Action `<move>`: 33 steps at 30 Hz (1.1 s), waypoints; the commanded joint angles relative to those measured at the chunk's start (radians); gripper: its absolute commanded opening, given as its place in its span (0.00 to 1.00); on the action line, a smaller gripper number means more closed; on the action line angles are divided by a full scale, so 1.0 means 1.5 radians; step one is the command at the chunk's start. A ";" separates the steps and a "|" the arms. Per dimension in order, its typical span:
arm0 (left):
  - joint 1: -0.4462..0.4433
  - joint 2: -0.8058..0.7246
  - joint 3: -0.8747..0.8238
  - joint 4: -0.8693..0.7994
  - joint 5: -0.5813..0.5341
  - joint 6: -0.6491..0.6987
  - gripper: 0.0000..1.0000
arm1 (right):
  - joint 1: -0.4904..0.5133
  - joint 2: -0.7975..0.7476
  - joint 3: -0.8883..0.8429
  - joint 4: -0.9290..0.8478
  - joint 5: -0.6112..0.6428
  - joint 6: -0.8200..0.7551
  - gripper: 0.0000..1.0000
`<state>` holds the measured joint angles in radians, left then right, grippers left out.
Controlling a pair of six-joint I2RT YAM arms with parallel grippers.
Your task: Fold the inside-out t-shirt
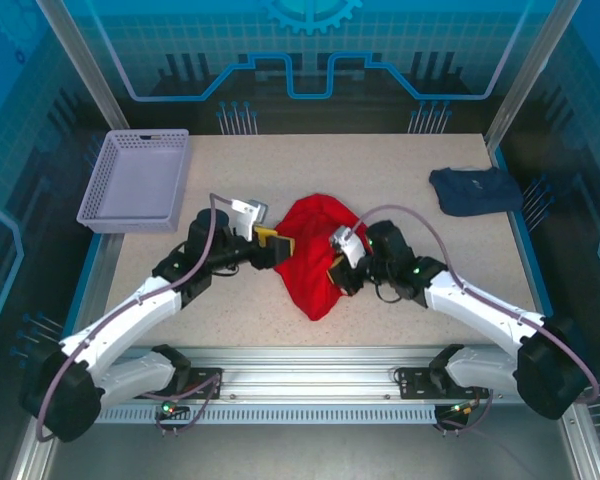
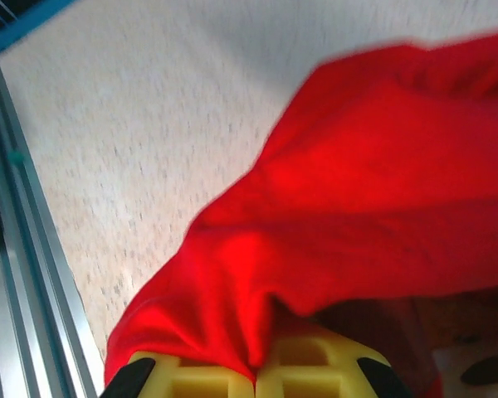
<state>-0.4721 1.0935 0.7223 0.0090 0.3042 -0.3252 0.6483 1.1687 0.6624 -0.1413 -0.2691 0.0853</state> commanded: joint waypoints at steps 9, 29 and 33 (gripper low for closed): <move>-0.079 0.264 0.150 -0.106 -0.015 -0.049 0.77 | 0.051 0.033 -0.076 0.046 0.065 0.079 0.20; 0.015 0.238 0.174 0.050 0.142 -0.100 0.00 | -0.091 -0.074 0.026 -0.135 0.144 0.139 0.49; 0.033 0.220 0.171 0.069 0.187 -0.110 0.00 | -0.101 -0.018 0.049 -0.106 0.122 0.141 0.50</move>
<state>-0.4236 1.4467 0.9977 0.0254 0.4732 -0.4515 0.5064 1.0916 0.7021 -0.2775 -0.0830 0.2630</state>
